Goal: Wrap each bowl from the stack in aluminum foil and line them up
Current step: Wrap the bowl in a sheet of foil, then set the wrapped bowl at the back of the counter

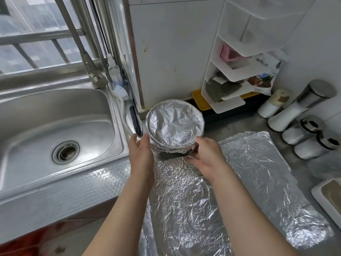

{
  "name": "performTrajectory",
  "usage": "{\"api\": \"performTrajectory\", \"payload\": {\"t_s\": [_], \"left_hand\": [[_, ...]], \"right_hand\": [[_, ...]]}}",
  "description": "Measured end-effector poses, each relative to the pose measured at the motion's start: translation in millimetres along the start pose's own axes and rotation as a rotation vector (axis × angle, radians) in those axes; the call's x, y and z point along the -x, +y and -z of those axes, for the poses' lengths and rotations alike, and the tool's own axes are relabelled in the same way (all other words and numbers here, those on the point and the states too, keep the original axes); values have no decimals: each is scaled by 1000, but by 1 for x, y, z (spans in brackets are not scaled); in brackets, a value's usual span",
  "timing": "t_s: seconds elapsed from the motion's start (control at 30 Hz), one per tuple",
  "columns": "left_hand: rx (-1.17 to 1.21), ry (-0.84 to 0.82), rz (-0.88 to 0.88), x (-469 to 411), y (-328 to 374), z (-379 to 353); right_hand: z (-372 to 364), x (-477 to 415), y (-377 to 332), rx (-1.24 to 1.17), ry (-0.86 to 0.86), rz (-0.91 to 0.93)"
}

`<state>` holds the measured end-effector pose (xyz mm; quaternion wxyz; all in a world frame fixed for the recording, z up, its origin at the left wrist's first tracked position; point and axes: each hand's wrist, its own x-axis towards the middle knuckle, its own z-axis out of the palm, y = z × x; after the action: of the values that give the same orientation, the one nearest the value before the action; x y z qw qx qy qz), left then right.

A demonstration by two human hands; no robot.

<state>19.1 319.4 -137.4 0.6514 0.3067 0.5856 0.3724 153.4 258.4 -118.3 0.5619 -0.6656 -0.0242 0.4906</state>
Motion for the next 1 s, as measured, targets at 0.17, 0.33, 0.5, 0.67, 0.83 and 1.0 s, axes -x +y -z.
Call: {"api": "performTrajectory", "payload": {"t_s": [0.17,0.33,0.5,0.67,0.83,1.0], "left_hand": [[-30,-82,33,-13,-1,-10],[-59,-94,26,-32,-6,-13],[9,-99,-2,-20,18,-14],[30,-179,-52,-11,22,-14],[-140,-67,-119,-4,31,-17],[-441,-67,-535,31,26,-17]], "right_hand": [[-9,-8,-2,181,115,9],[-16,-13,-6,59,98,-3],[-6,-1,-15,-16,33,-73],[2,10,-15,-213,-81,-56],[14,21,-16,-286,-88,14],[60,54,-20,-28,47,127]]}}
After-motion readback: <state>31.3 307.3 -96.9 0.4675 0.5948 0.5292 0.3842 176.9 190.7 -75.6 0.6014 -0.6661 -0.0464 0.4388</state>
